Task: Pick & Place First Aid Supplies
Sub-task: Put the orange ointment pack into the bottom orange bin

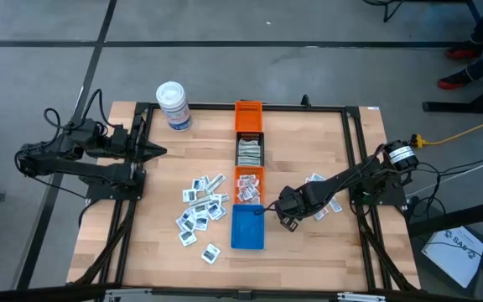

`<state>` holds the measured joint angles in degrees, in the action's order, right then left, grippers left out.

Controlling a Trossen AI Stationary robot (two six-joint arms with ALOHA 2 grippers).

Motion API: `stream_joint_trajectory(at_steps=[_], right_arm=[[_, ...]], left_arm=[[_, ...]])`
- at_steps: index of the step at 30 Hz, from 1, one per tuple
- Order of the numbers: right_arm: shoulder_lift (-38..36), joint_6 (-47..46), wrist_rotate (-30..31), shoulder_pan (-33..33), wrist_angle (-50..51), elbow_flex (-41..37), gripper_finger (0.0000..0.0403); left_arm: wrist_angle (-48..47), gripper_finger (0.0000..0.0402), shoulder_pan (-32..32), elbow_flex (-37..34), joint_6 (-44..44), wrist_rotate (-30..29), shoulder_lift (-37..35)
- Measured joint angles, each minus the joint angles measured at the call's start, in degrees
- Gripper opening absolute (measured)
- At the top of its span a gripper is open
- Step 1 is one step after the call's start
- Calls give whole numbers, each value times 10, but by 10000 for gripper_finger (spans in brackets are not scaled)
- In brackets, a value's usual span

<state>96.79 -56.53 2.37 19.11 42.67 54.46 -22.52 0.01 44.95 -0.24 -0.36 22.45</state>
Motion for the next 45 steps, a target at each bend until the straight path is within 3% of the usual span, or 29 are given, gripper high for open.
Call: stream_joint_trajectory(at_steps=[4, 16, 22, 32, 45], right_arm=[[-6, 0, 0, 0, 0, 0, 5], [-64, -15, -5, -2, 40, 22, 7], [-88, -15, -2, -8, 13, 27, 3], [-104, 30, -13, -32, -142, 27, 3], [-105, 146, -141, -103, -407, 27, 4]], left_arm=[[0, 12, 0, 0, 0, 0, 0], [0, 12, 0, 0, 0, 0, 0], [0, 11, 0, 0, 0, 0, 0], [0, 8, 0, 0, 0, 0, 0], [0, 11, 0, 0, 0, 0, 0]])
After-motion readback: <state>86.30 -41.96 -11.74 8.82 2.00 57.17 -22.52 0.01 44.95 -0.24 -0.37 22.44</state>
